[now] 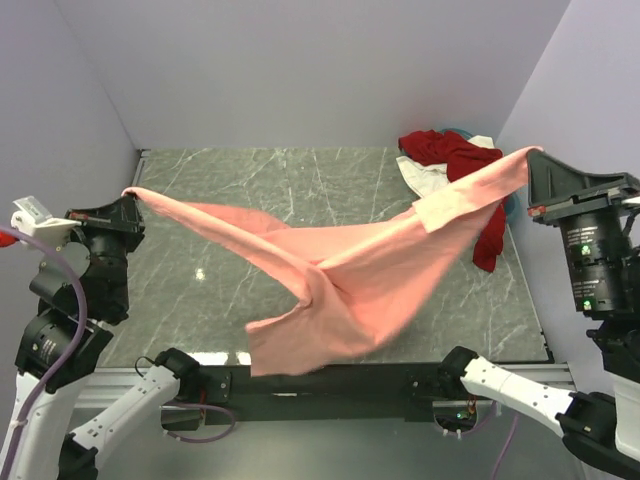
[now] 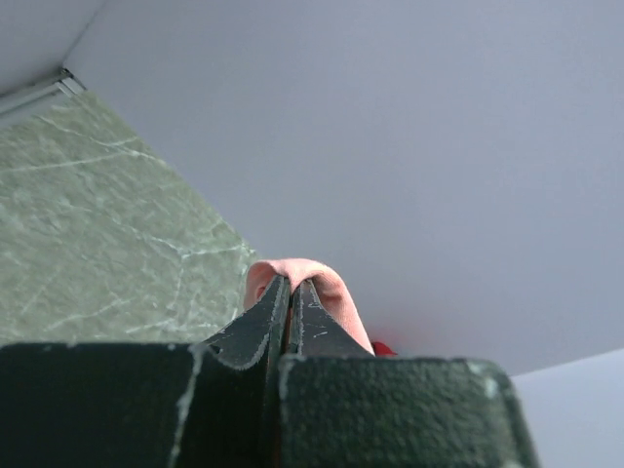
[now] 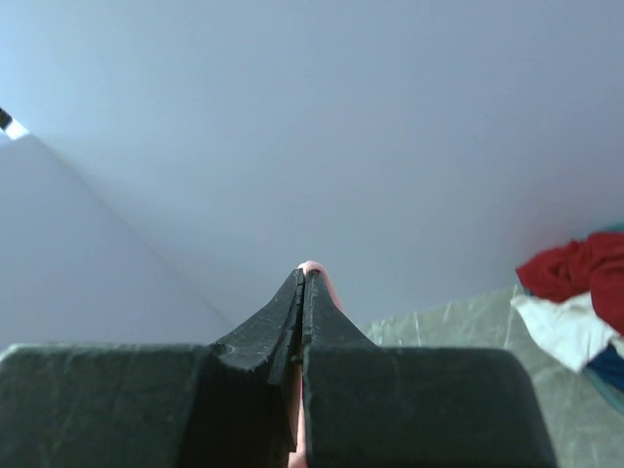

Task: Fold and stack the t-shirts
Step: Flatten the tshirt out

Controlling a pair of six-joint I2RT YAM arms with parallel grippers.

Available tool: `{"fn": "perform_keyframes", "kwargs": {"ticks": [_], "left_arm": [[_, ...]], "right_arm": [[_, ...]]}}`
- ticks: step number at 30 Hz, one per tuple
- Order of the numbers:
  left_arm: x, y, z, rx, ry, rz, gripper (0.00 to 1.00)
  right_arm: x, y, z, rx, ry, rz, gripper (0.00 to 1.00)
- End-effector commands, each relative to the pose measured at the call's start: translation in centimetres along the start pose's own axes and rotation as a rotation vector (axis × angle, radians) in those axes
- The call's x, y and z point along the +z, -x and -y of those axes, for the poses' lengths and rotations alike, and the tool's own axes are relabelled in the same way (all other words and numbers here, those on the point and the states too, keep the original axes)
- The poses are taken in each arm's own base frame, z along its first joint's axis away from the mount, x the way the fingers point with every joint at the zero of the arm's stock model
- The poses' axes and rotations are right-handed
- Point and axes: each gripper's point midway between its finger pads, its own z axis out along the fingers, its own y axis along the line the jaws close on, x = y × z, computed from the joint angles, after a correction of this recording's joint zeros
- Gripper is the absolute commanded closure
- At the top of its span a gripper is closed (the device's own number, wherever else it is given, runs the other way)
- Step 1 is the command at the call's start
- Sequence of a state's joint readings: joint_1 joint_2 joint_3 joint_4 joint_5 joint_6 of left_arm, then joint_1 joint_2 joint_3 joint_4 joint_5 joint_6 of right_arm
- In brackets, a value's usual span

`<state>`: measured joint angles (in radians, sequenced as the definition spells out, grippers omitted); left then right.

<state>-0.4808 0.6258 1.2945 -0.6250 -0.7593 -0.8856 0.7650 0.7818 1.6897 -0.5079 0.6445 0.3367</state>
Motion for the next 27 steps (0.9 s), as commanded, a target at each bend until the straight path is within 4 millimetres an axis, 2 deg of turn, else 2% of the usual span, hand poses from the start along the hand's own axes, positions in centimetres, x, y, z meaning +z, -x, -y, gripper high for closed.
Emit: {"fn": "perform_keyframes", "kwargs": {"ticks": [1,2,4,5,7,8,9,10,11,12,13,14,15,16,17,18,19,20,21,22,24,25,26,27], "left_arm": [[0.8,0.7,-0.1,0.05,0.022,0.054,0.99],[0.9,0.1,0.2,0.056,0.004,0.035,0.99],[1.2,-0.4,0.4,0.065,-0.009,0.029,0.99],[1.5,-0.9,0.3,0.079,-0.002,0.022,0.99],[2.0,-1.5,0.1,0.103,0.007,0.015,0.99],[2.3,-2.0,-0.2,0.117,0.018,0.011,0.99],[2.5,-2.3,-0.3,0.125,0.026,0.01,0.99],[2.7,-2.6,-0.6,0.139,0.034,0.009,0.99],[3.0,-3.2,-1.0,0.155,0.047,0.002,0.99],[3.1,-3.5,-1.2,0.162,0.054,-0.003,0.99],[3.3,-3.8,-1.5,0.17,0.064,-0.007,0.99],[3.5,-4.5,-2.0,0.186,0.078,-0.016,0.99],[3.6,-5.0,-2.5,0.197,0.087,-0.026,0.99],[3.7,-5.4,-2.8,0.201,0.096,-0.035,0.99],[3.8,-6.4,-3.5,0.216,0.103,-0.059,0.99],[3.8,-7.1,-4.0,0.228,0.114,-0.073,0.99],[3.9,-7.6,-4.4,0.228,0.119,-0.085,0.99],[3.9,-8.7,-5.3,0.242,0.129,-0.109,0.99],[3.9,-9.3,-5.7,0.248,0.134,-0.121,0.99],[3.8,-9.8,-6.2,0.248,0.143,-0.132,0.99],[3.8,-11.1,-7.6,0.263,0.164,-0.156,0.99],[3.8,-11.5,-8.0,0.26,0.172,-0.159,0.99],[3.8,-12.3,-8.7,0.269,0.18,-0.174,0.99],[3.8,-12.6,-9.0,0.268,0.181,-0.18,0.99]], "right_arm": [[2.5,0.2,-1.3,-0.062,-0.015,0.037,1.0],[3.8,-1.0,-2.0,-0.081,-0.015,0.019,1.0],[5.2,-2.2,-2.8,-0.108,-0.014,0.002,1.0],[6.9,-3.8,-3.3,-0.132,-0.021,-0.015,1.0],[8.8,-5.5,-3.5,-0.156,-0.036,-0.032,1.0],[11.1,-7.4,-2.8,-0.19,-0.058,-0.057,1.0],[12.4,-8.5,-2.6,-0.193,-0.05,-0.083,1.0],[14.8,-11.0,-2.3,-0.176,-0.055,-0.13,1.0],[16.3,-12.6,-2.5,-0.169,-0.012,-0.178,1.0],[18.1,-13.5,-1.0,-0.175,-0.044,-0.194,1.0],[19.4,-13.1,-1.2,-0.168,-0.042,-0.186,1.0],[22.0,-18.1,0.5,-0.205,-0.076,-0.3,1.0],[23.5,-19.4,1.7,-0.219,-0.103,-0.334,1.0],[24.8,-18.3,0.7,-0.205,-0.091,-0.315,0.95],[26.3,-23.6,3.3,-0.239,-0.148,-0.444,0.87],[26.8,-24.9,3.8,-0.236,-0.148,-0.486,0.64],[27.4,-24.9,3.5,-0.224,-0.145,-0.491,0.53],[27.2,-27.8,5.1,-0.236,-0.184,-0.57,0.46],[27.0,-28.6,5.4,-0.231,-0.19,-0.592,0.4],[25.3,-30.1,5.8,-0.227,-0.199,-0.644,0.37],[23.8,-30.7,6.2,-0.209,-0.207,-0.622,0.31],[20.3,-32.1,7.4,-0.219,-0.229,-0.661,0.29],[19.5,-32.1,7.3,-0.201,-0.216,-0.627,0.27],[17.9,-32.6,7.8,-0.171,-0.229,-0.63,0.27]]}}
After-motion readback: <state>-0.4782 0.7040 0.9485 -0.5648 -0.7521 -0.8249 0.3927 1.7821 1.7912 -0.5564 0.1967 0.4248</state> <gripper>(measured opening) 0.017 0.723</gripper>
